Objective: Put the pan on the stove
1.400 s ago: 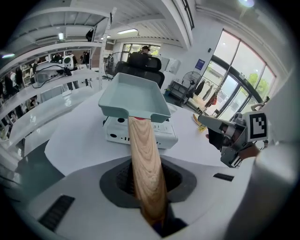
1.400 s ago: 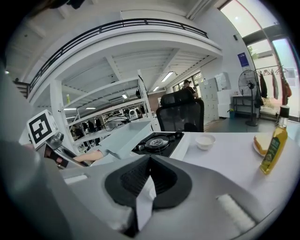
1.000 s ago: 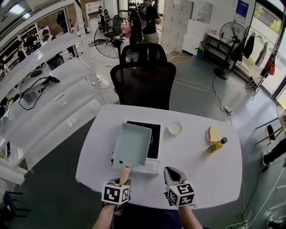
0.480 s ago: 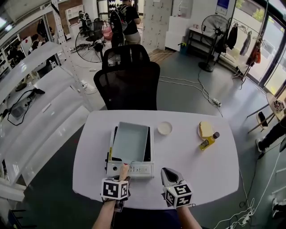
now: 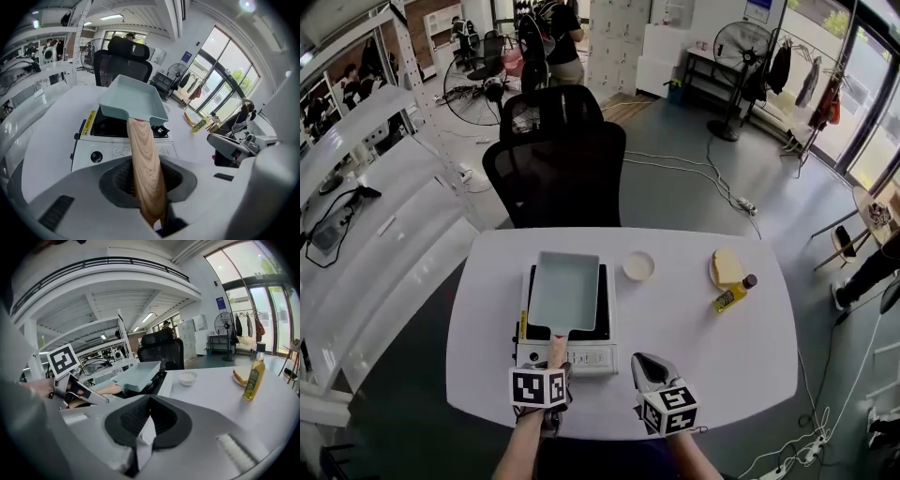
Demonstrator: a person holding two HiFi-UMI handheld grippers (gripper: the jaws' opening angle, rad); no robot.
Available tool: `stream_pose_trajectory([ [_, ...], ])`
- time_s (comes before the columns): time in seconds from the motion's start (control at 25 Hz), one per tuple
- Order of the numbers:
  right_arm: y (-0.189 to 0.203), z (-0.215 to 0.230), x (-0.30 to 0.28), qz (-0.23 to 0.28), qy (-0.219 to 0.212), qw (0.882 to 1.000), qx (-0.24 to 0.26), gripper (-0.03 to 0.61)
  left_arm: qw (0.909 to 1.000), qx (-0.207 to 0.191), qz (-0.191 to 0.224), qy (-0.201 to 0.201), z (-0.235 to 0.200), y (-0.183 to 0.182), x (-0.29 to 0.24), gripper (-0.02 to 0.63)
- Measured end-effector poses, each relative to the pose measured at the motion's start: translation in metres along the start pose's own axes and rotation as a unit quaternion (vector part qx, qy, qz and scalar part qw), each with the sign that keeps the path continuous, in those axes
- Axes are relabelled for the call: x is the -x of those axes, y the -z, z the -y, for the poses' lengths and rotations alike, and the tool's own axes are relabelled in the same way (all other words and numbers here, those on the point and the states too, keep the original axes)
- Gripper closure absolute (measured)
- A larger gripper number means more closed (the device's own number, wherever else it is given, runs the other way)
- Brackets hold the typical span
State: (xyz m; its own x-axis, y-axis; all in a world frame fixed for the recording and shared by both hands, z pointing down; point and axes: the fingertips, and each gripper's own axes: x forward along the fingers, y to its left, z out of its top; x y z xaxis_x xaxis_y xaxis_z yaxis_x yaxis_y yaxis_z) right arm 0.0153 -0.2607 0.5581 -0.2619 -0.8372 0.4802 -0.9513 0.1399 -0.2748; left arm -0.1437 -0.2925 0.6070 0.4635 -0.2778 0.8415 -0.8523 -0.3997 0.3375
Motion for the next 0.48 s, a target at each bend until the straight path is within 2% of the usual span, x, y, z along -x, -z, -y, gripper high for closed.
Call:
stream_pose_trajectory([
  [0.32, 0.0014, 0.0001, -0.0059, -0.008, -0.003, 1.0, -0.004, 0.577, 0.9997, 0.021, -0.002, 0.011, 0.0058, -0.0061, -0.0047, 0.537],
  [0.48, 0.0037, 0.0019, -0.0077, -0.011, -0.006, 1.0, -0.005, 0.577, 0.9999, 0.009, -0.003, 0.004, 0.0058, -0.0056, -0.0067, 0.537],
])
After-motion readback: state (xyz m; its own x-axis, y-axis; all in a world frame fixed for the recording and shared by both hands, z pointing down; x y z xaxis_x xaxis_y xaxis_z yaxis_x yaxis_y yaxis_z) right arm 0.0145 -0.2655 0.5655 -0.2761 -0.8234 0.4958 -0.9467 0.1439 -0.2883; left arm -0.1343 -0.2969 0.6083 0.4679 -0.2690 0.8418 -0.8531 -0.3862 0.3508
